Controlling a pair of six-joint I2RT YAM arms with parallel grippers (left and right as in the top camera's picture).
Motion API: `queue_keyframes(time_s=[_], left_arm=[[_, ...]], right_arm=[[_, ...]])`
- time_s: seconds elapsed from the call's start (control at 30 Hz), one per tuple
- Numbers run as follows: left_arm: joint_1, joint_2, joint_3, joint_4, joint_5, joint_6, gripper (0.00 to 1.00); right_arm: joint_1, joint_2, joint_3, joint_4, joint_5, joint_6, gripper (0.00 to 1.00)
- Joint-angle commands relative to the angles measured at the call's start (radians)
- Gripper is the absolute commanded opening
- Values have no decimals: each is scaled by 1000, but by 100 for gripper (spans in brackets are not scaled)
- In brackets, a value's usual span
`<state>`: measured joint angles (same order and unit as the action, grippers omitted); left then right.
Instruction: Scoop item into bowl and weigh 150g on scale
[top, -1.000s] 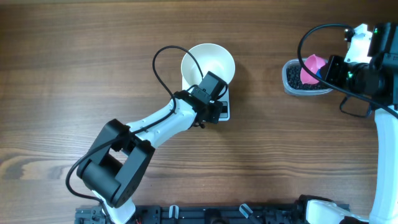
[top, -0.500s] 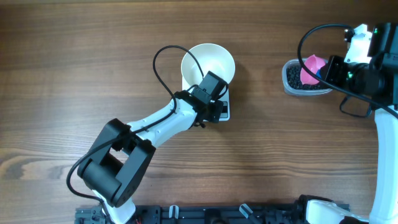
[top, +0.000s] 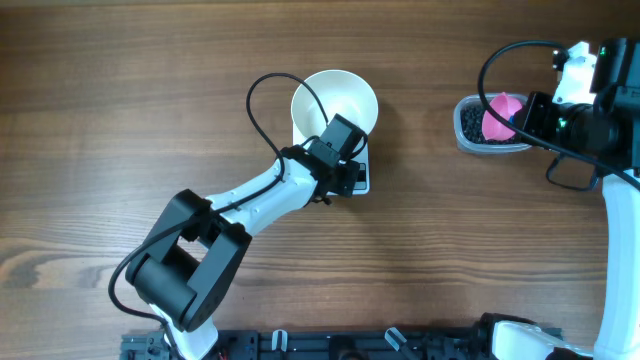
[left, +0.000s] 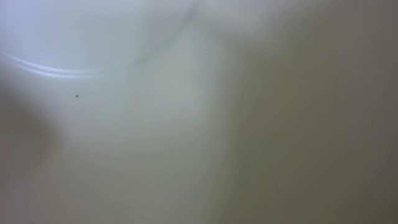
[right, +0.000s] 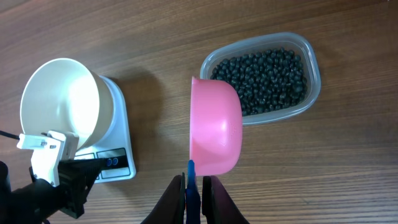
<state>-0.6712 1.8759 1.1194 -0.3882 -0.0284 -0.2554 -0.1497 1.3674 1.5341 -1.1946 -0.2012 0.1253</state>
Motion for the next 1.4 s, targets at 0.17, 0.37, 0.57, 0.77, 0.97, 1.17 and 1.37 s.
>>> queue_keyframes(time_s=[0.17,0.37,0.57,0.77,0.97,1.17,1.37], left_arm=[[84,55,-7,-11,74,-14,4],[84,4,-6,-36,84,10,4],[84,-146,-6,-147,101,21,4],[87,-297,-6,-263,153,212,4],[121,-394,-6,-355,151,419,4],[220,-470,-6,-363,151,462,4],[295,-469,-6,-388,151,462,4]], right_arm=[[-3,3,15,-1,-2,-26,4],[-3,3,15,3,-1,-29,4],[-3,3,15,7,-2,-33,4],[-3,3,15,6,-2,-41,4],[-3,3,15,11,-2,-40,4],[-3,3,15,10,-2,-40,4],[-3,3,15,19,-2,-40,4]])
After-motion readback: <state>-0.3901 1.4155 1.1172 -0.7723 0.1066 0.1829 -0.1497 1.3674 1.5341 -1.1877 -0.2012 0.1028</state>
